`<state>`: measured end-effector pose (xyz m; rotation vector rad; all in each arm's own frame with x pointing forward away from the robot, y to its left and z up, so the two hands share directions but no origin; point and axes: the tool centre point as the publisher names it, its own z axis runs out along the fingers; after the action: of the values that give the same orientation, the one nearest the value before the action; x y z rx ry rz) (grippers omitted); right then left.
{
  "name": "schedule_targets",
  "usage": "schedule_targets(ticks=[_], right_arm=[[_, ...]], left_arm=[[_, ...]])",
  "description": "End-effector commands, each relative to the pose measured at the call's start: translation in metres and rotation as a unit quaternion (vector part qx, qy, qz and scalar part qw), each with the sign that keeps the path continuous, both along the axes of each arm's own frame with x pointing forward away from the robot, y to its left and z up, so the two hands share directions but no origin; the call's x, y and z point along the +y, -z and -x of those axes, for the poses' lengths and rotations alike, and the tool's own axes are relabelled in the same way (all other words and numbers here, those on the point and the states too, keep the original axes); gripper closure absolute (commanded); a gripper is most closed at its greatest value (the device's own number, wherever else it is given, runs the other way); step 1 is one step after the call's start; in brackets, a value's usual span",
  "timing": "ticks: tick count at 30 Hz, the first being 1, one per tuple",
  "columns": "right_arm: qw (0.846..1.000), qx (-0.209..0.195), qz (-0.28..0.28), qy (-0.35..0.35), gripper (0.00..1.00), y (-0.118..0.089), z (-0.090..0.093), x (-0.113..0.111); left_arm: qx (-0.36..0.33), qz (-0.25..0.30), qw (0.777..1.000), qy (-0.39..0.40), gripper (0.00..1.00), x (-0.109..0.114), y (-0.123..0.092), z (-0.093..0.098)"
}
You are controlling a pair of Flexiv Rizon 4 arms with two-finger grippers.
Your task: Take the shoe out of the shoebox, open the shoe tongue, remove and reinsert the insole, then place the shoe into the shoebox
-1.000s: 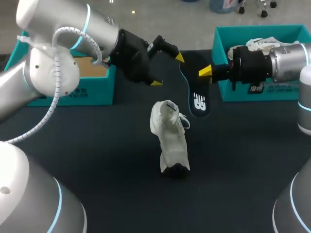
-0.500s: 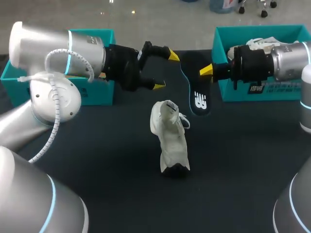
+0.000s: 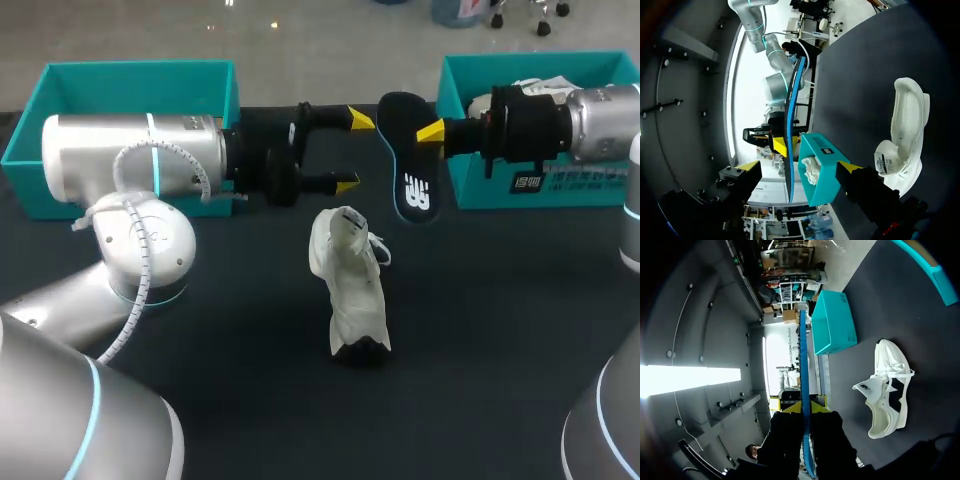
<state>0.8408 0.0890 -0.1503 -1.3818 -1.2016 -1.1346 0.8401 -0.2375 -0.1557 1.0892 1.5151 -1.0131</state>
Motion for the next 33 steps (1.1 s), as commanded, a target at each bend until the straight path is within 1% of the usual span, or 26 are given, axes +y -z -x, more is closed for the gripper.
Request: schedule_targets(ticks=[1, 4, 6, 8, 9, 10, 20, 23, 27, 30, 33], right_arm=[[1.000, 0.000, -0.001, 0.004, 1.00, 0.002, 0.003, 0.001], [1.000, 0.002, -0.002, 0.005, 1.00, 0.004, 0.005, 0.002], [1.000, 0.003, -0.002, 0.005, 1.00, 0.004, 0.005, 0.002], [1.000, 0.004, -0.003, 0.004, 1.00, 0.005, 0.006, 0.003], [1.000, 0.004, -0.003, 0.004, 1.00, 0.005, 0.006, 0.003], [1.000, 0.005, -0.003, 0.003, 1.00, 0.005, 0.006, 0.003], [1.000, 0.008, 0.001, -0.007, 1.00, 0.006, 0.012, 0.006], [1.000, 0.009, 0.001, -0.007, 1.00, 0.006, 0.012, 0.006], [1.000, 0.009, 0.000, -0.006, 1.00, 0.006, 0.013, 0.006], [1.000, 0.010, -0.002, -0.005, 1.00, 0.006, 0.014, 0.006], [1.000, 0.009, -0.004, -0.006, 1.00, 0.005, 0.015, 0.006]], left_arm=[[-0.008, 0.030, 0.999, 0.008, 0.18, -0.015, 0.004, -0.007], [-0.006, 0.027, 0.999, 0.017, 0.38, -0.020, 0.005, -0.006], [-0.007, 0.022, 0.999, 0.023, 0.37, -0.022, 0.006, -0.006], [-0.009, 0.015, 0.999, 0.031, 0.45, -0.025, 0.007, -0.006], [-0.009, 0.015, 0.999, 0.031, 0.51, -0.026, 0.008, -0.006], [-0.009, 0.014, 0.999, 0.032, 0.54, -0.028, 0.009, -0.006], [-0.014, 0.014, 0.999, 0.034, 0.56, -0.043, 0.014, -0.013], [-0.015, 0.015, 0.999, 0.036, 0.58, -0.046, 0.014, -0.014], [-0.016, 0.019, 0.999, 0.038, 0.61, -0.051, 0.015, -0.014], [-0.019, 0.024, 0.999, 0.040, 0.73, -0.054, 0.015, -0.013], [-0.020, 0.026, 0.999, 0.040, 0.72, -0.055, 0.016, -0.013]])
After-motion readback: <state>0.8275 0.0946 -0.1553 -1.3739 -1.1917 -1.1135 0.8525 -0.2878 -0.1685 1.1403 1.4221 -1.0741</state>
